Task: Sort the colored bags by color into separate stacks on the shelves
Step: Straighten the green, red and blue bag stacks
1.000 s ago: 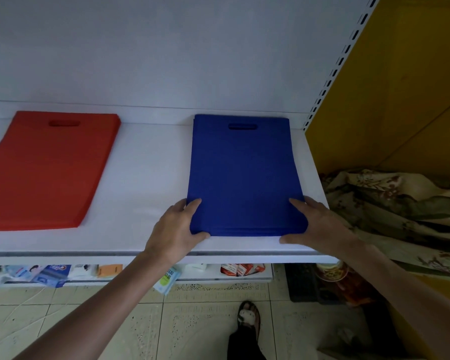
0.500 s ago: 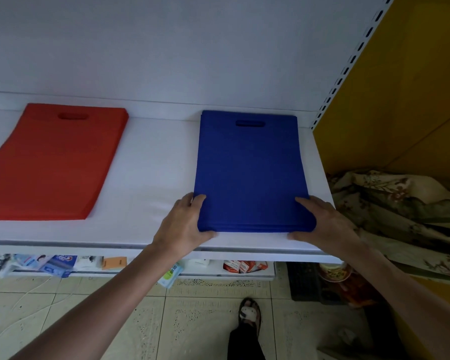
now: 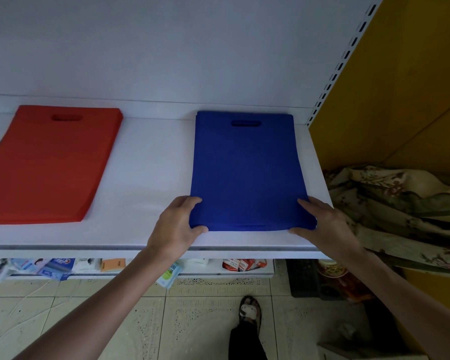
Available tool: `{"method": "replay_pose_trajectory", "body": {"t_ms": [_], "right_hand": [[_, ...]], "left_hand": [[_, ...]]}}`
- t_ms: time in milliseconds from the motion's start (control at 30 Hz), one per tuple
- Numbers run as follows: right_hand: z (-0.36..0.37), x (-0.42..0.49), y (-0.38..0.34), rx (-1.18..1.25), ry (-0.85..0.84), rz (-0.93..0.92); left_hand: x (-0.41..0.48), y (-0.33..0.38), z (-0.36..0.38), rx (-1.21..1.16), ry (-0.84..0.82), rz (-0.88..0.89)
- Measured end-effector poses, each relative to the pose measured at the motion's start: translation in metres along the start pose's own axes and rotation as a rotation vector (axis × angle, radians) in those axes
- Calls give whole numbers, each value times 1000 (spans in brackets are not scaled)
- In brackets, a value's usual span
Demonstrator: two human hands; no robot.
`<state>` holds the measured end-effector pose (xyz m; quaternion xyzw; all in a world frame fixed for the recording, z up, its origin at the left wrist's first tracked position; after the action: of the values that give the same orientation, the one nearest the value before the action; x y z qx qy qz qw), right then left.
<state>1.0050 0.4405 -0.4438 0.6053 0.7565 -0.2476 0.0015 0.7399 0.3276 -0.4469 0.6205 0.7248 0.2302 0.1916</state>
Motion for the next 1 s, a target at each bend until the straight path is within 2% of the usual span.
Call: {"method": "replay_pose_trajectory", "body": {"t_ms": [333, 400, 500, 633, 733, 867, 1000], "right_hand": [[4, -5, 7, 34, -3, -9], [0, -6, 8, 189, -20, 48], [-6, 8, 5, 546, 5, 248], [-4, 43, -2, 704, -21, 432], [-5, 59, -6, 584, -50, 408], [-12, 72, -14, 677, 0, 384], [-4, 77, -26, 766, -17, 332]], "left_hand": [[-9, 1, 3, 38, 15, 46], [-6, -2, 2, -20, -1, 3], [10, -1, -1, -298, -29, -95], [33, 9, 0, -251, -118, -110], [35, -1, 1, -350, -71, -196], [39, -5, 0, -515, -34, -246], [51, 3, 2, -612, -83, -236]]}}
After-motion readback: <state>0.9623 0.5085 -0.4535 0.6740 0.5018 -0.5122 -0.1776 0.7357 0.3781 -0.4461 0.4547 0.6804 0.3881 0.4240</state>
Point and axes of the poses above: each hand's wrist, its own x-axis towards the middle knuckle, its own z-axis out of the palm, y = z × x, the point moved 3 cm from there along x, towards the middle knuckle, and after that the axes turned 12 degrees about z, right-handed, at the moved point
